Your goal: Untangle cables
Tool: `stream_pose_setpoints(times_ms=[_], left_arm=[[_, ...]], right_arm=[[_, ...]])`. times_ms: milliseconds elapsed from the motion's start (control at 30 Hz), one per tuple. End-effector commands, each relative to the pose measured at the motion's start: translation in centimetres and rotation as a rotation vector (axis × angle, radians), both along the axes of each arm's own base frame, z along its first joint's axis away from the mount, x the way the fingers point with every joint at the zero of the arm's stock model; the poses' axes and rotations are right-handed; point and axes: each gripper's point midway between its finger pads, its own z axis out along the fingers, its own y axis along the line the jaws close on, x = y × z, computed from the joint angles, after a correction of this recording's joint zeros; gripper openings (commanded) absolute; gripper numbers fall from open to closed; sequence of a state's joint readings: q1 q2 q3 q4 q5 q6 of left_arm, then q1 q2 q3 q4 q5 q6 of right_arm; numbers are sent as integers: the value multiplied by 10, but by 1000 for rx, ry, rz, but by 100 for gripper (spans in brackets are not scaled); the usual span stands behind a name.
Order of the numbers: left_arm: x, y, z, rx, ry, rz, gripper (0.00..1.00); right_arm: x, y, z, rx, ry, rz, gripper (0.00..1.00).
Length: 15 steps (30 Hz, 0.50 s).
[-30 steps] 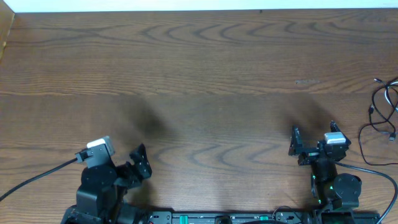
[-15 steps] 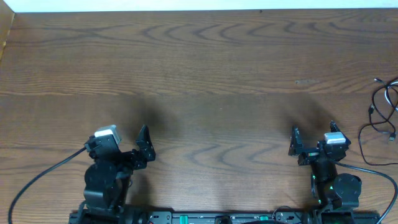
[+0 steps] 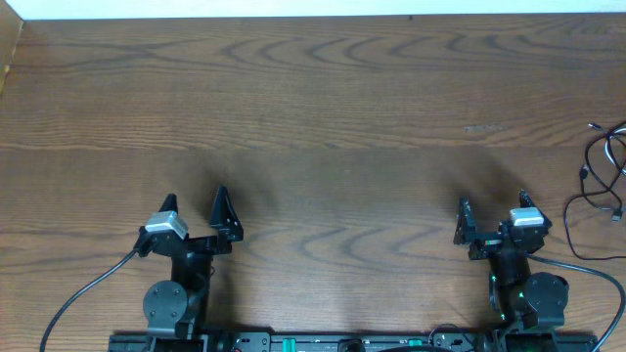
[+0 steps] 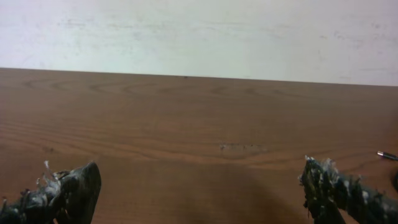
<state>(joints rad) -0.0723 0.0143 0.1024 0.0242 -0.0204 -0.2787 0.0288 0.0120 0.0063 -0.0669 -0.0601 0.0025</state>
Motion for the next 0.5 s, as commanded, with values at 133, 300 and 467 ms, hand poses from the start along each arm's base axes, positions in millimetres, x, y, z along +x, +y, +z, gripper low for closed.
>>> stream_pose_setpoints(times_ms=[133, 300, 467], left_arm=[[3, -7, -2, 158, -61, -34, 96], [3, -20, -10, 338, -65, -104, 96], [5, -17, -24, 356, -17, -93, 96]], right_arm=[[0, 0, 0, -14, -4, 6, 99], [0, 0, 0, -14, -4, 6, 99], [0, 0, 0, -14, -4, 6, 99]])
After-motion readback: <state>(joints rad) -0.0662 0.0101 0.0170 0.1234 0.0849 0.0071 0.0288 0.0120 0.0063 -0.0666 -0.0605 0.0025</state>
